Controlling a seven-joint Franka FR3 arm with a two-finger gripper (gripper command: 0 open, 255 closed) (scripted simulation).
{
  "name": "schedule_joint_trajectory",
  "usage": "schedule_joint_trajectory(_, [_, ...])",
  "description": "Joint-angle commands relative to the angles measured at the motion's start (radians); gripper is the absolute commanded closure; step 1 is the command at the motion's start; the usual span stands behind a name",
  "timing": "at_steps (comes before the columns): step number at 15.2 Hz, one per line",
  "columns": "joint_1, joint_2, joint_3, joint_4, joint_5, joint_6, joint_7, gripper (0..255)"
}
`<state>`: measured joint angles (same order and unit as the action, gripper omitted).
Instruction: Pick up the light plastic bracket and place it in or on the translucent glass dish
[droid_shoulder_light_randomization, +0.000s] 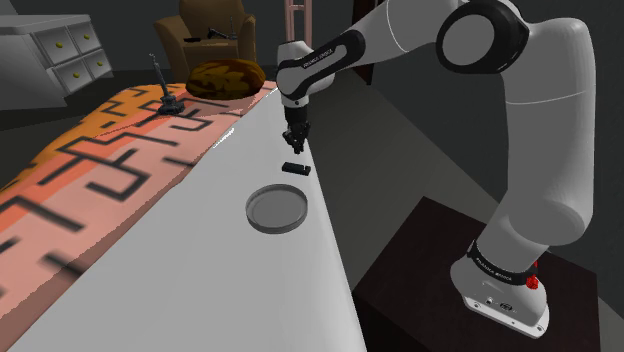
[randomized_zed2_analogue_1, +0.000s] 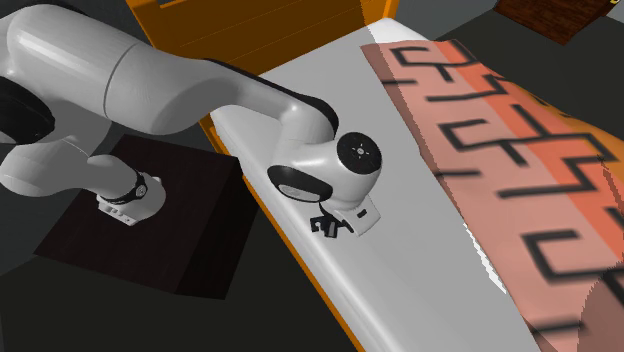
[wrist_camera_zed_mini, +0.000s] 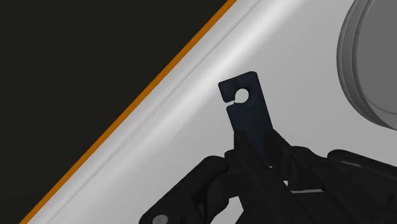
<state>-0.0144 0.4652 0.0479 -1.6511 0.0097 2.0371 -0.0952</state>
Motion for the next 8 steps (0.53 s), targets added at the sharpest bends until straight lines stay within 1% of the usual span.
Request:
schedule_joint_trajectory(1, [0.0,0.0,0.0,0.0,0.0,0.0,0.0,255])
schedule_joint_trajectory(7, [0.0,0.0,0.0,0.0,0.0,0.0,0.0,255])
schedule_joint_trajectory(8, [0.0,0.0,0.0,0.0,0.0,0.0,0.0,0])
